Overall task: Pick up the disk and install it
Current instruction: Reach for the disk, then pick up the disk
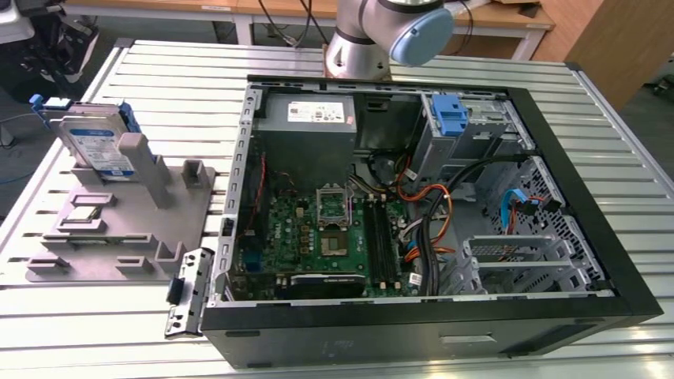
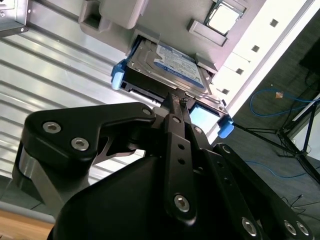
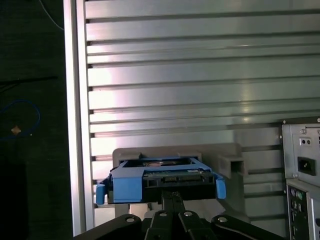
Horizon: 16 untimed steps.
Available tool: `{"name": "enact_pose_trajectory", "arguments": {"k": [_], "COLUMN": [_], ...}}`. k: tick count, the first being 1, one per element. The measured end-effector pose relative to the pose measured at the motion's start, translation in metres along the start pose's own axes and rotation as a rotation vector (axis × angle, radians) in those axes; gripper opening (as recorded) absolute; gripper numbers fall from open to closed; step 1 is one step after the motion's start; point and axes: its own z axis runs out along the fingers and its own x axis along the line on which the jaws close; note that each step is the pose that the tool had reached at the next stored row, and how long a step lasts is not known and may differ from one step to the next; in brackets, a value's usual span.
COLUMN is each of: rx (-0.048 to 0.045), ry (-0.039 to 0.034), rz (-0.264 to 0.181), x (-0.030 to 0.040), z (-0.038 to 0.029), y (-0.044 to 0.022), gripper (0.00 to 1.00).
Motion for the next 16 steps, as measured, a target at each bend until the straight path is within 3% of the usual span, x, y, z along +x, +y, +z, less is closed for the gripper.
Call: {"name": "enact_pose_trajectory", "arguments": {"k": [16], "rx": [0.0001], "ry": [0.0004], "rz": [0.0], "x": [0.0002], "z": [0.0014], "y": [-0.0001], "gripper": [0.1]}}
